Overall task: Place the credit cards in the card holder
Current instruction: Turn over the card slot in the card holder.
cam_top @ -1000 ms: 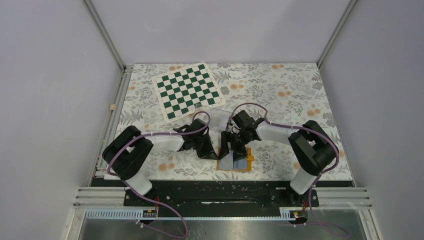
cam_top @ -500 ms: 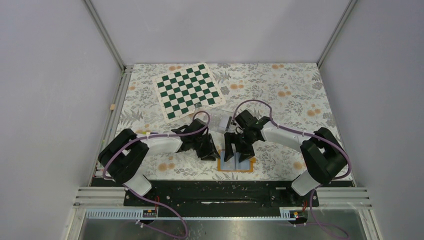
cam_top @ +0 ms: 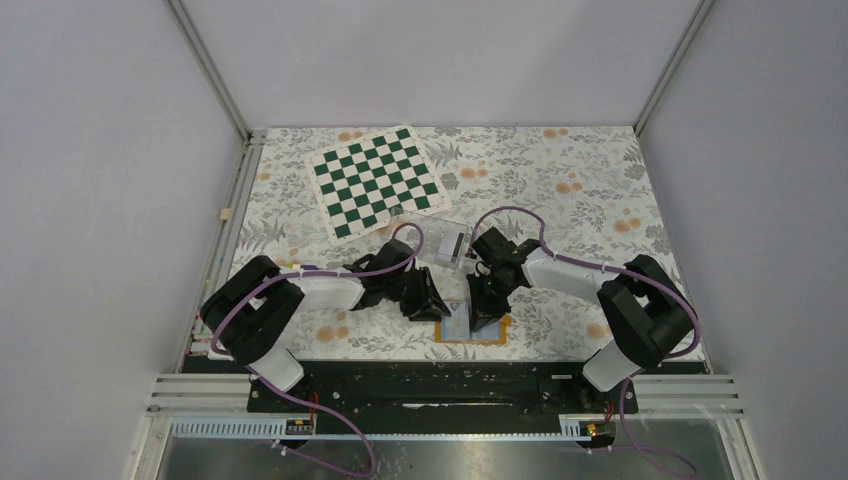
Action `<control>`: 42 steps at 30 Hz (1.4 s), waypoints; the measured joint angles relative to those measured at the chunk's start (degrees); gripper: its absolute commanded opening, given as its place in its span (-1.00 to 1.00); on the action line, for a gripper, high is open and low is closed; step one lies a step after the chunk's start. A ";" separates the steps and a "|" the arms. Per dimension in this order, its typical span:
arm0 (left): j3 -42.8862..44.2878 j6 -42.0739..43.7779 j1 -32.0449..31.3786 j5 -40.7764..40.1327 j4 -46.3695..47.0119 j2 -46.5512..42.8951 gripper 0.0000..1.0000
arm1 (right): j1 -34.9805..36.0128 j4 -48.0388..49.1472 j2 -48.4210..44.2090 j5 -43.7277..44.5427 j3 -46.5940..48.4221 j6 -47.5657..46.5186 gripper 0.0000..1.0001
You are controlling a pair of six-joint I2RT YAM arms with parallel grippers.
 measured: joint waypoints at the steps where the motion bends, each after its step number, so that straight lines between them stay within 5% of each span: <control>1: 0.00 0.02 -0.02 0.00 0.00 0.26 -0.33 | -0.02 0.02 0.37 0.31 0.00 -0.07 -0.86; 8: 0.92 0.79 -0.09 0.02 -0.63 2.62 -0.32 | -0.02 0.02 2.62 1.62 -0.15 -0.68 -0.92; 20: 1.64 0.13 -2.05 0.94 2.60 4.07 -0.66 | -0.02 0.04 3.10 1.46 -0.35 -1.29 -1.00; 28: 2.78 0.15 -2.40 1.05 2.05 2.99 -0.71 | -0.02 0.31 3.04 0.72 -0.35 -1.27 -0.99; 34: 5.40 0.63 -2.47 0.85 -0.61 2.86 -0.77 | -0.02 -0.68 -0.68 0.61 -0.15 -1.03 -0.43; 42: 11.93 2.91 -3.63 0.68 -6.32 4.66 -0.46 | -0.13 -5.92 -10.43 4.74 2.03 -1.81 -0.26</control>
